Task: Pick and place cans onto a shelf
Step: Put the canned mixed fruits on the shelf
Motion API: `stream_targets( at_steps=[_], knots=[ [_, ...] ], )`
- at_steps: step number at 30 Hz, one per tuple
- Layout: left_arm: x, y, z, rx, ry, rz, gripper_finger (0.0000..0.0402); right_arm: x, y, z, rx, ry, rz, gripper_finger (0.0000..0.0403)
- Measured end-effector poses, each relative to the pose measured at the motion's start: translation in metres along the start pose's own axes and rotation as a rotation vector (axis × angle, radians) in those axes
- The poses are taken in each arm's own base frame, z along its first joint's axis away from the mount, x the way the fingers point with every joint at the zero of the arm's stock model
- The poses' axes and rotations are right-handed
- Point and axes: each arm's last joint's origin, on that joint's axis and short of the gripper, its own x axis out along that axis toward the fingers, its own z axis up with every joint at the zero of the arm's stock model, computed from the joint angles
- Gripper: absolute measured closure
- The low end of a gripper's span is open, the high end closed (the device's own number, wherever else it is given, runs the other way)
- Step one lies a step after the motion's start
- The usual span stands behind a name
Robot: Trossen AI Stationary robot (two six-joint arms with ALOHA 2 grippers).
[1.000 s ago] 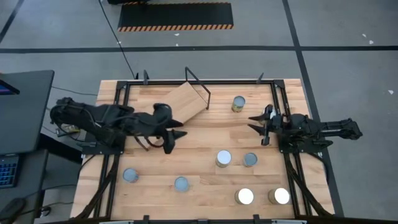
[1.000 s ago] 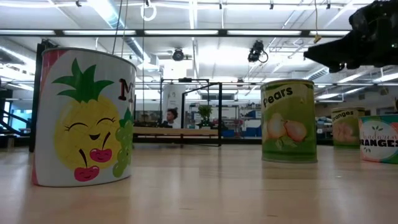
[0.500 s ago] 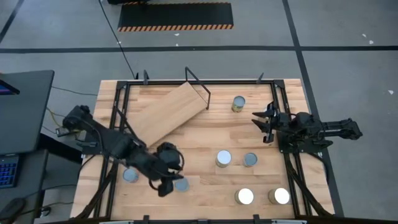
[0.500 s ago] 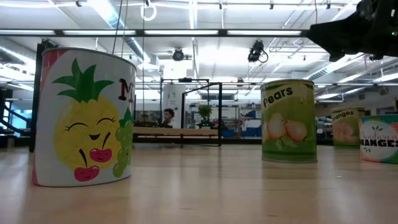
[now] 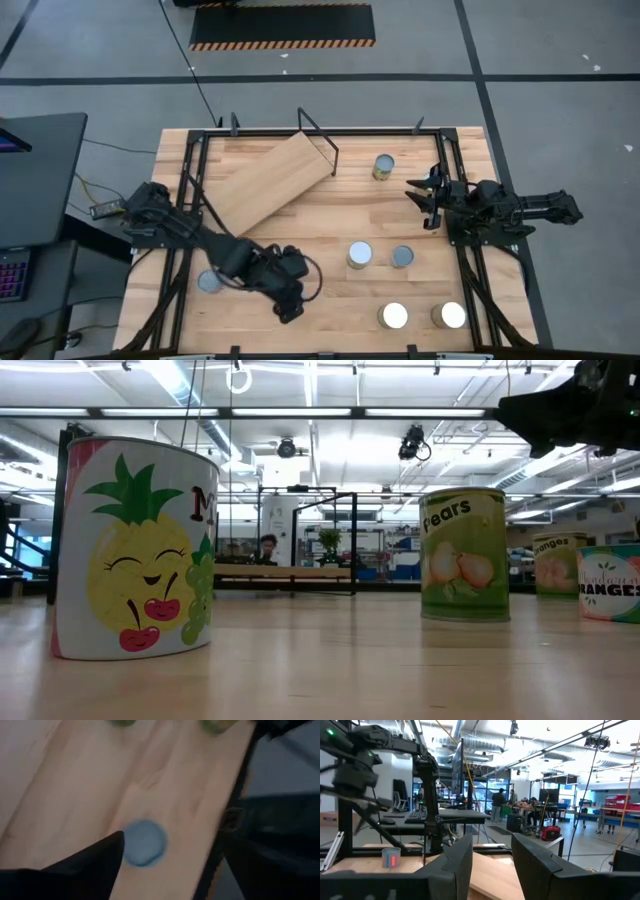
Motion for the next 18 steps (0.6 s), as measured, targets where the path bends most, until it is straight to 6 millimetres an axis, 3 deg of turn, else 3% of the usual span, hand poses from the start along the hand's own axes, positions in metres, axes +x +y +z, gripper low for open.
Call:
stream_targets(
  at_steps=[6, 18],
  knots=[
    [0.013, -0.007, -0.014, 0.143, 0.058, 0.036, 0.0045, 0.000, 0.000, 0.000, -0.001, 0.001, 0.001, 0.0259],
    [0.063, 0.002, -0.023, 0.178, 0.142, 0.182, 0.0044, 0.000, 0.000, 0.000, -0.001, 0.005, 0.001, 0.0259]
  ],
)
